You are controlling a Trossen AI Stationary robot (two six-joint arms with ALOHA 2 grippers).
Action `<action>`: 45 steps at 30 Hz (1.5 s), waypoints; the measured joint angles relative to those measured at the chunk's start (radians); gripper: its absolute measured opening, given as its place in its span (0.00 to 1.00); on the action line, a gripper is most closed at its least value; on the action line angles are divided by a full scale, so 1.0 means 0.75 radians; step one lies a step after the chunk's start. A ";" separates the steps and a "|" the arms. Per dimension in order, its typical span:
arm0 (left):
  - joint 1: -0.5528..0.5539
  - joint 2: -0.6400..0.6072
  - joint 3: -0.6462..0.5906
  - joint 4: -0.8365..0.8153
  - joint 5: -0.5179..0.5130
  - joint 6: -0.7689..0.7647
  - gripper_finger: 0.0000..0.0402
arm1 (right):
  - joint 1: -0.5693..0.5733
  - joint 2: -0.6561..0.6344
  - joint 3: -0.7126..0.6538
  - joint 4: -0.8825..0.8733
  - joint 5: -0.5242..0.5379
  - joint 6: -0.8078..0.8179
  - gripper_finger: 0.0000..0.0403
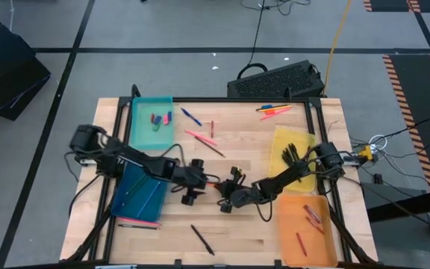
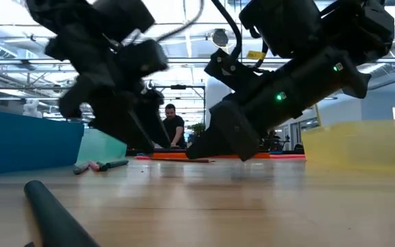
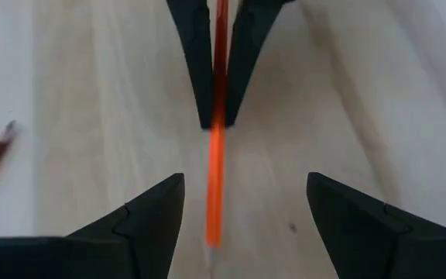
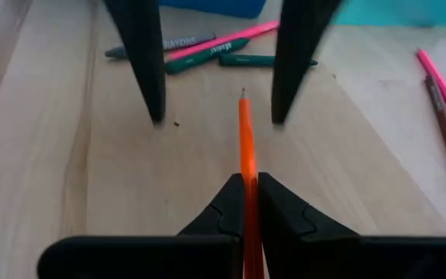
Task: Sort crayons/erasers/pens/pencils in bins
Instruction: Put the orange colored pencil into the blue bin
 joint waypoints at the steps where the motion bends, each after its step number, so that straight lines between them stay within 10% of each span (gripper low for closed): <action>1: 0.004 0.041 0.037 -0.023 -0.002 0.004 0.68 | -0.001 0.000 0.000 0.010 -0.007 -0.009 0.03; 8: 0.044 0.147 0.170 -0.163 -0.003 -0.064 0.61 | 0.000 -0.003 0.002 0.034 -0.032 -0.019 0.03; 16: 0.072 0.150 0.178 -0.177 0.015 -0.095 0.06 | 0.002 -0.003 0.002 0.040 -0.019 -0.053 0.03; 23: 0.048 0.095 0.198 -0.274 -0.014 -0.156 0.04 | 0.011 -0.060 0.003 0.015 -0.026 -0.098 0.19; 31: -0.053 -0.128 0.360 -0.871 -0.204 -0.363 0.04 | 0.066 -0.375 0.005 -0.087 -0.032 -0.329 0.48; 45: -0.576 -0.503 0.376 -1.889 -0.044 -1.460 0.04 | 0.130 -0.381 0.102 -0.298 -0.069 -0.310 0.56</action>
